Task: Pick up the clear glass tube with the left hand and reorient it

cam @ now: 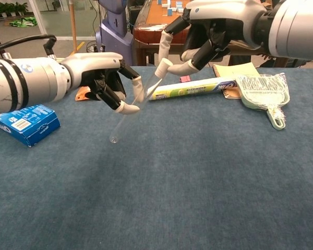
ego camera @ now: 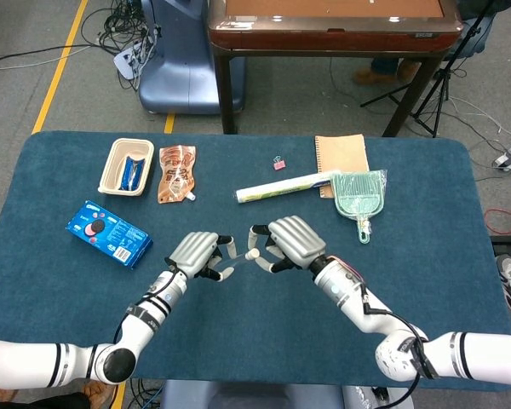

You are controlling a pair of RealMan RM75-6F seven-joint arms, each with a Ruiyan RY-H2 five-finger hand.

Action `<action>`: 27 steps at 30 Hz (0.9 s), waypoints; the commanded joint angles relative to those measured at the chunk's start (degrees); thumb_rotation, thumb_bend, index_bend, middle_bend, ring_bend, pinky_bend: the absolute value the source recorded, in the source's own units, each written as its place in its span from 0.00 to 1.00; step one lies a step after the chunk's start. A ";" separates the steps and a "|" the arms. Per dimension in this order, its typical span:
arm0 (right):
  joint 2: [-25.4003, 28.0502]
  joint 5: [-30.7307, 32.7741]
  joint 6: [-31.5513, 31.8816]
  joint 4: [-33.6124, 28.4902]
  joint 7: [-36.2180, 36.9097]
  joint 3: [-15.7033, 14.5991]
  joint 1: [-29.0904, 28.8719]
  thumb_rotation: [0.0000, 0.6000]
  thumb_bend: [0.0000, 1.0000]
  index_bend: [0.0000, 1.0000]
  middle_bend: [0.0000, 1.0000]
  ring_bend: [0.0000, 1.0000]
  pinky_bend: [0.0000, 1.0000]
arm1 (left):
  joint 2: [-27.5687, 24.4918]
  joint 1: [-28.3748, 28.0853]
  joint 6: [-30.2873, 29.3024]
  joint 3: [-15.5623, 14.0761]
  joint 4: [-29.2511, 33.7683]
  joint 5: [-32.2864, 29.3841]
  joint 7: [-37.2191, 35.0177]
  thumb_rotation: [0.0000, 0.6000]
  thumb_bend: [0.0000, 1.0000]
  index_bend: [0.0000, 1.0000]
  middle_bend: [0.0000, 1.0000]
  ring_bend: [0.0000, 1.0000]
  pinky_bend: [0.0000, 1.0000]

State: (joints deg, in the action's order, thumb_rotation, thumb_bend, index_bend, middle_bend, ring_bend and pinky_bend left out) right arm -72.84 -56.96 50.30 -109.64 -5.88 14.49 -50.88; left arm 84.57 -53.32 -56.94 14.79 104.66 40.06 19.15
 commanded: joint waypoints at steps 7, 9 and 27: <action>-0.66 0.48 -0.09 0.45 -0.35 -0.23 -0.33 1.00 0.50 0.63 1.00 1.00 1.00 | -0.41 -0.14 -0.22 -0.10 0.25 -0.16 0.00 1.00 0.27 0.65 1.00 1.00 0.94; -0.72 0.56 -0.12 0.54 -0.42 -0.29 -0.37 1.00 0.50 0.63 1.00 1.00 1.00 | -0.53 -0.11 -0.28 -0.16 0.27 -0.20 -0.03 1.00 0.27 0.65 1.00 1.00 0.94; 0.12 -0.15 0.62 0.12 -1.73 -0.60 -0.37 1.00 0.28 0.32 1.00 1.00 1.00 | -1.71 0.14 -0.33 -0.81 -0.18 0.15 -0.26 1.00 0.27 0.65 1.00 1.00 0.94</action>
State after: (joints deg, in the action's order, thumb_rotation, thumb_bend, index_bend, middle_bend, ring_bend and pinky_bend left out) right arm -72.79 -57.02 50.84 -109.47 -7.67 13.85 -51.32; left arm 82.88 -53.21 -57.27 14.00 104.50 40.18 18.91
